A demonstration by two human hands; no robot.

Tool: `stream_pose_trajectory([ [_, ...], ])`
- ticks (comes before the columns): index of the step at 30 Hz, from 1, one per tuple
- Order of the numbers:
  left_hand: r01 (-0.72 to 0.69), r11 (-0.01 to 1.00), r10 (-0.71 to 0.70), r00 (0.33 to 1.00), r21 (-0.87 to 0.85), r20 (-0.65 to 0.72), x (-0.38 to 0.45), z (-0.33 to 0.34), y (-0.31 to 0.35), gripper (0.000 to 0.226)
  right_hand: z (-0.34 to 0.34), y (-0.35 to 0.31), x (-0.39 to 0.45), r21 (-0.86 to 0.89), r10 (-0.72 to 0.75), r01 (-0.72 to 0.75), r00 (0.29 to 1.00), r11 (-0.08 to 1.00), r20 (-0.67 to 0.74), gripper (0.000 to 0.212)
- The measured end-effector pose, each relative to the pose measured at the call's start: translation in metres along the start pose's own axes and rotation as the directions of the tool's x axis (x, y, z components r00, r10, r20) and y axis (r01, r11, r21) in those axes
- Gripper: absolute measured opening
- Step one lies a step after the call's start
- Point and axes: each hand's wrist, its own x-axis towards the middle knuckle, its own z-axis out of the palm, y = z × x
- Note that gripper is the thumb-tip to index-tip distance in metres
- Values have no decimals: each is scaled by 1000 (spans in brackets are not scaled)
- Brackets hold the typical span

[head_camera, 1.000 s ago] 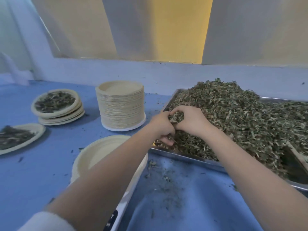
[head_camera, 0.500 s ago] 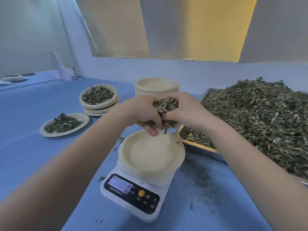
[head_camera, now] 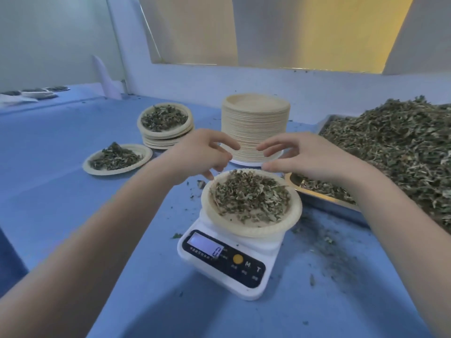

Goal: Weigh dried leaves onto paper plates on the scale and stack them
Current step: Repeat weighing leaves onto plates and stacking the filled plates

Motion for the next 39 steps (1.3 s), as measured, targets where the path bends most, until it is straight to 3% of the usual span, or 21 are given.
stream_pose_trajectory([
  [4,-35,994,23,993,-101,-119,-1,16,-11,29,12,2,0,53,-23,30,993,998,-116,22],
  [24,-154,987,145,974,-40,-172,8,40,-6,22,13,3,-8,62,-64,76,982,995,-178,17],
  [26,-150,987,158,972,57,-176,8,37,-10,22,7,8,-13,17,-36,39,988,999,-148,36],
  [28,-76,986,105,975,151,-195,5,35,-23,26,1,18,-21,-79,63,-59,997,995,48,88],
  [29,-9,989,37,981,144,-192,3,34,-31,36,-1,23,-25,-142,120,-95,977,985,178,117],
  [31,147,989,-143,980,15,-141,-4,37,-46,57,4,30,-31,-212,155,-79,916,974,369,147],
  [33,245,962,-256,962,-120,-89,-9,43,-54,62,13,34,-30,-214,108,-22,910,977,399,154],
  [36,236,950,-261,959,-206,-108,-8,48,-58,52,23,31,-24,-273,97,3,931,962,352,155],
  [39,226,937,-273,949,-267,-155,-1,38,-55,43,23,27,-15,-193,72,-4,935,981,349,153],
])
